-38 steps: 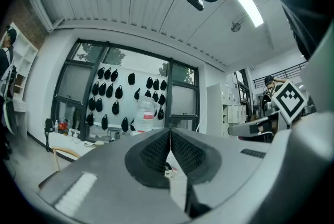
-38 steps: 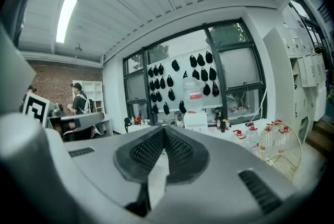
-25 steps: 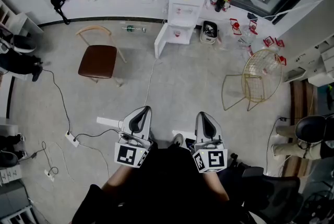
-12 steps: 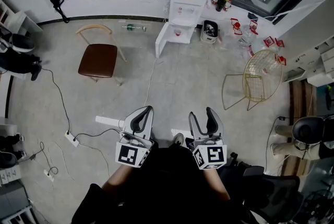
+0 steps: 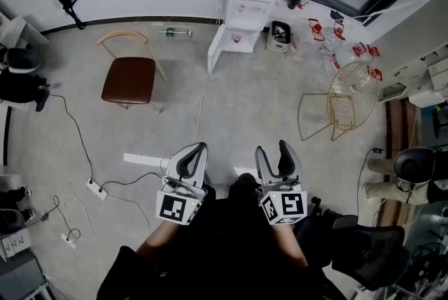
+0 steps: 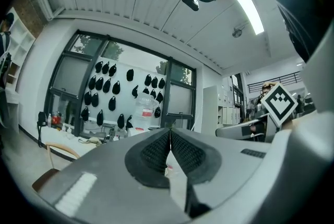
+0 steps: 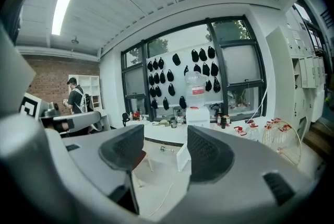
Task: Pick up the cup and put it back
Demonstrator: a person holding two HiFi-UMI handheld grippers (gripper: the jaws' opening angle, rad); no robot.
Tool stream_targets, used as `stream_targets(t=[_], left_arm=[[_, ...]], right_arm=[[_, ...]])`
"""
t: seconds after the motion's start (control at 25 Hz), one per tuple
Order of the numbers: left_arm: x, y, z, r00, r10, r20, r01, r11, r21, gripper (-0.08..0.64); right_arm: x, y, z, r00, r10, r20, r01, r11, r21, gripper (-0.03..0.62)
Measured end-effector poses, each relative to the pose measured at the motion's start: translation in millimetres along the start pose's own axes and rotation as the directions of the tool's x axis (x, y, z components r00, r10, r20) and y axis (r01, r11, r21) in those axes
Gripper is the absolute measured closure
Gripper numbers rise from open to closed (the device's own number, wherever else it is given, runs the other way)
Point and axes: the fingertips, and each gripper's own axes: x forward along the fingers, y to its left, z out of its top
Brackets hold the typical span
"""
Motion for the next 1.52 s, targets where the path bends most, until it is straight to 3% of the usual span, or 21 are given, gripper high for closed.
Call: stream_targets(t=[0.16,0.36,0.76,1.04,1.28,1.52], left_arm=[[18.4,10.2,-5.2,1.0,-0.016,-0.021,0.015,1.0,-0.005,0.552],[62.1,18.0,-18.1,0.999,0.018,-0.051,-0.019,0.999,-0.028,0.552],[232.1,28.2,-15.8,0.991,0.131,-0.036,-0.132,0.991,-0.021,0.552],[332.3,36.9,-20.4,0.975,0.217,-0.039,-0.218,0.975,-0.029,0.552],[388.6,70.2,-38.4,0.961,0.271,-0.057,-0.274,0.96,-0.05,0.552],[444.4,130.9,-56.8,0.957,0.283,-0.06,-0.286,0.956,-0.06,0.552]], right_arm=[[21.2,-4.6,-2.9,1.0,-0.001,-0.012,0.001,1.0,0.006,0.35],[65.4,-39.0,-8.5,0.999,0.023,-0.026,-0.023,1.0,0.006,0.348],[209.6,-165.3,23.8,0.99,0.137,-0.041,-0.139,0.99,-0.037,0.347],[307.4,-234.2,29.1,0.967,0.23,-0.105,-0.24,0.967,-0.088,0.339],[388.1,-251.8,10.4,0.94,0.29,-0.18,-0.31,0.945,-0.1,0.336],[474.5,-249.6,-10.1,0.913,0.325,-0.247,-0.361,0.926,-0.114,0.333]])
